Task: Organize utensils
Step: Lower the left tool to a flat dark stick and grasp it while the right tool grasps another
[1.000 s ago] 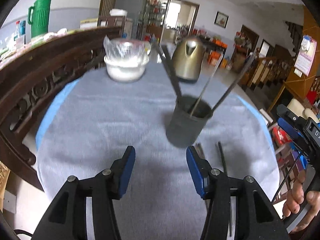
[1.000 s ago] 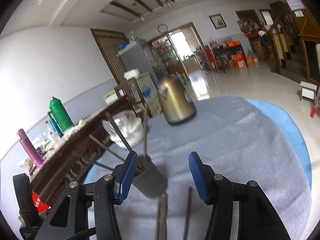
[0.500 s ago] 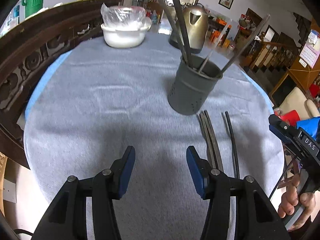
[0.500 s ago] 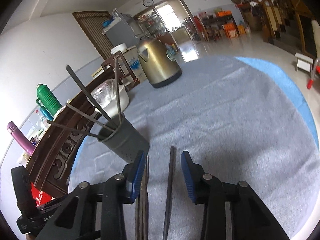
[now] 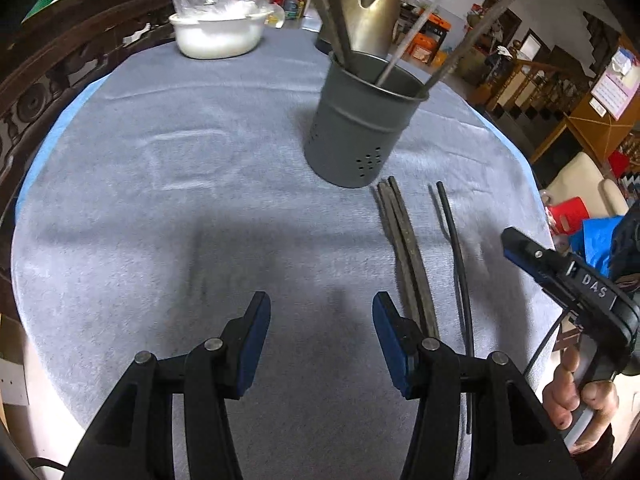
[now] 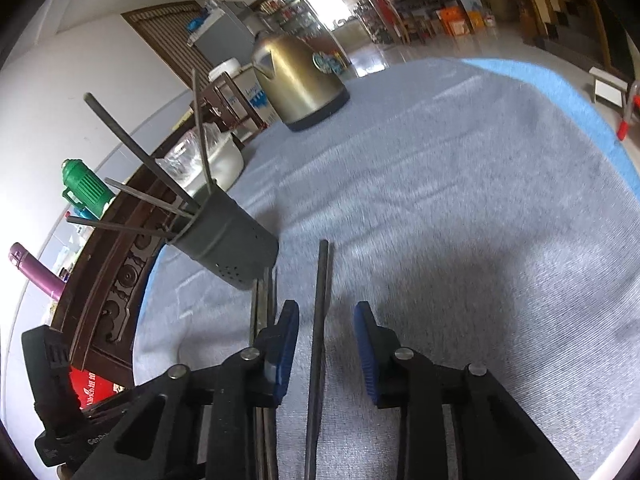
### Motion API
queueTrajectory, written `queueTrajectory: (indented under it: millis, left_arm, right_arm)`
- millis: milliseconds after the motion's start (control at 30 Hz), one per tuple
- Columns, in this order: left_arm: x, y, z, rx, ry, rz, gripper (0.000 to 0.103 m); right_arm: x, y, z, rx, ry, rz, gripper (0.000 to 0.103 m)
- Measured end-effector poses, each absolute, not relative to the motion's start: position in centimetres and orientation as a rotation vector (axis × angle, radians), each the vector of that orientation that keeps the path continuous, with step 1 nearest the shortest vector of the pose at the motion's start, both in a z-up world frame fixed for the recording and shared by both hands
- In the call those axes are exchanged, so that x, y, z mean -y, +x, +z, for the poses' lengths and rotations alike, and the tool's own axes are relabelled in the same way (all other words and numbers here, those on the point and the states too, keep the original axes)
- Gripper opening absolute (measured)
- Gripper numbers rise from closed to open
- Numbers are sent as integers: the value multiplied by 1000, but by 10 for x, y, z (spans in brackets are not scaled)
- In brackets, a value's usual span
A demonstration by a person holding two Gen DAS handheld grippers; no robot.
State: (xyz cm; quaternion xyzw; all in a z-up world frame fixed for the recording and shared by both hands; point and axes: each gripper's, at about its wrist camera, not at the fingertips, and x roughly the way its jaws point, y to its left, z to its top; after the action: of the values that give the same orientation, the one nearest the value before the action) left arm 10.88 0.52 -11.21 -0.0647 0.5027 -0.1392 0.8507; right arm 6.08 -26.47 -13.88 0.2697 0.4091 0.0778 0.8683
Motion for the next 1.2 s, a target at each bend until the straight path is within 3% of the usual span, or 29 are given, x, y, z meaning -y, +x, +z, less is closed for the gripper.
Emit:
queueTrajectory:
  millis: [1200]
  left_arm:
    - [70, 169, -137, -1046, -24, -288, 57]
  right_arm:
    - [285, 65, -168, -667, 703, 256, 32]
